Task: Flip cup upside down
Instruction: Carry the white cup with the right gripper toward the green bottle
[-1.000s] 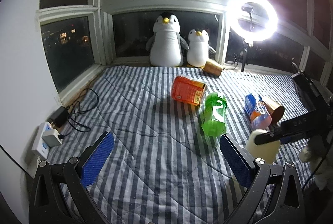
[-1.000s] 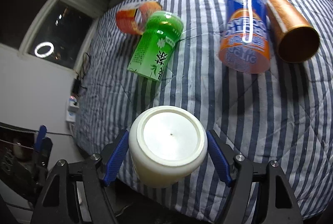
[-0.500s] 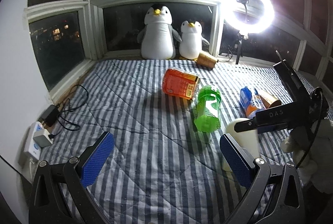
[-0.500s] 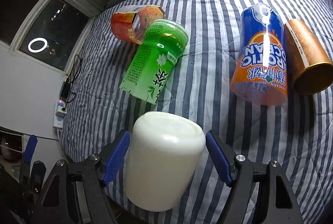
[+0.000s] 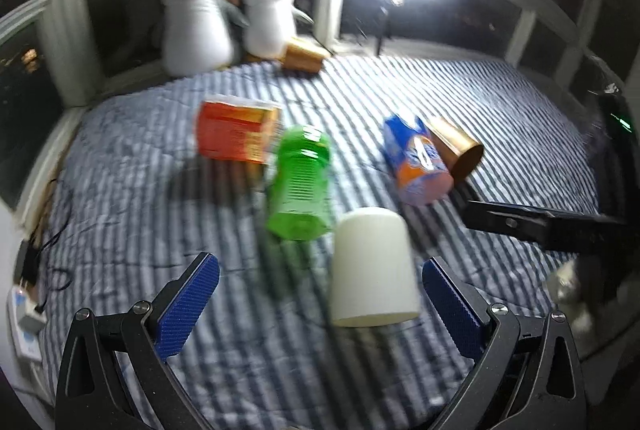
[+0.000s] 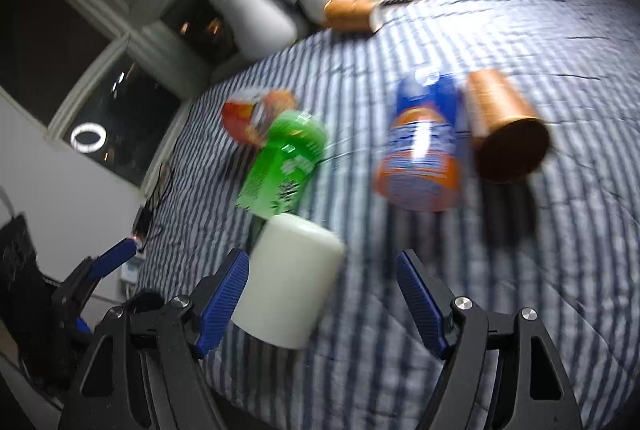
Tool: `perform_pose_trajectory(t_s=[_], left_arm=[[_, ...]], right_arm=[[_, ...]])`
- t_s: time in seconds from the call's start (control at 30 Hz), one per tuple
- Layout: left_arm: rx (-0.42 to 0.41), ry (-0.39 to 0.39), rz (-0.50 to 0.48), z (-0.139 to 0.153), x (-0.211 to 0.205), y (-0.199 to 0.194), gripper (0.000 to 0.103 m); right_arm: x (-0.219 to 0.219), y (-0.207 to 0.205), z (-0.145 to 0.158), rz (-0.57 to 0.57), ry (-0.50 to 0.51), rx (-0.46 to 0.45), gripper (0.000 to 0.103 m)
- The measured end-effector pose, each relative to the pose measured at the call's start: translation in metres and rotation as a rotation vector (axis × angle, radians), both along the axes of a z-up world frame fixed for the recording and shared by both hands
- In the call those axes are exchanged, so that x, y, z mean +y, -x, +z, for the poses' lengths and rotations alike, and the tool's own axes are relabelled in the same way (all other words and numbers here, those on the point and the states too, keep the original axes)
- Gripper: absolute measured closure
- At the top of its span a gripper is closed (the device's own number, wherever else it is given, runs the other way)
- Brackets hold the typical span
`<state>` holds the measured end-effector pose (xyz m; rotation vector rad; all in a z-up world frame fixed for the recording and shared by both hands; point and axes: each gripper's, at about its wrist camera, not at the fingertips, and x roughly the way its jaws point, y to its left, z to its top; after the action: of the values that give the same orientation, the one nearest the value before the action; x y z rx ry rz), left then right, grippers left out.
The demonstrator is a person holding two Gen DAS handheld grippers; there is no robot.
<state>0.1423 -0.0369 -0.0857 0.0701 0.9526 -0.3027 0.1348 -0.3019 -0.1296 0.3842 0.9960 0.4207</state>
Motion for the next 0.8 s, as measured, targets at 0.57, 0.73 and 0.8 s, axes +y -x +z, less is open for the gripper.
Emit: perform_pose_trajectory(t_s=[0.57,0.73,0.8], left_arm=[[0.362,-0.106,-0.063,-0.055,-0.08,-0.079,0.021],[0.382,-0.15,-0.065,-0.07,-0.091,-0.088,0.022],[0.381,-0.165,-0.055,-0.072,-0.093,-0.094,0.022]], right_arm=[[-0.086,0.08,-0.01,-0.2,0.044,-0.125,0.03],[-0.092,0.086,-0.014,-0.203,0.014,-0.121,0.03],[-0.094,0.087,-0.015,-0.203,0.007,-0.123,0.03]])
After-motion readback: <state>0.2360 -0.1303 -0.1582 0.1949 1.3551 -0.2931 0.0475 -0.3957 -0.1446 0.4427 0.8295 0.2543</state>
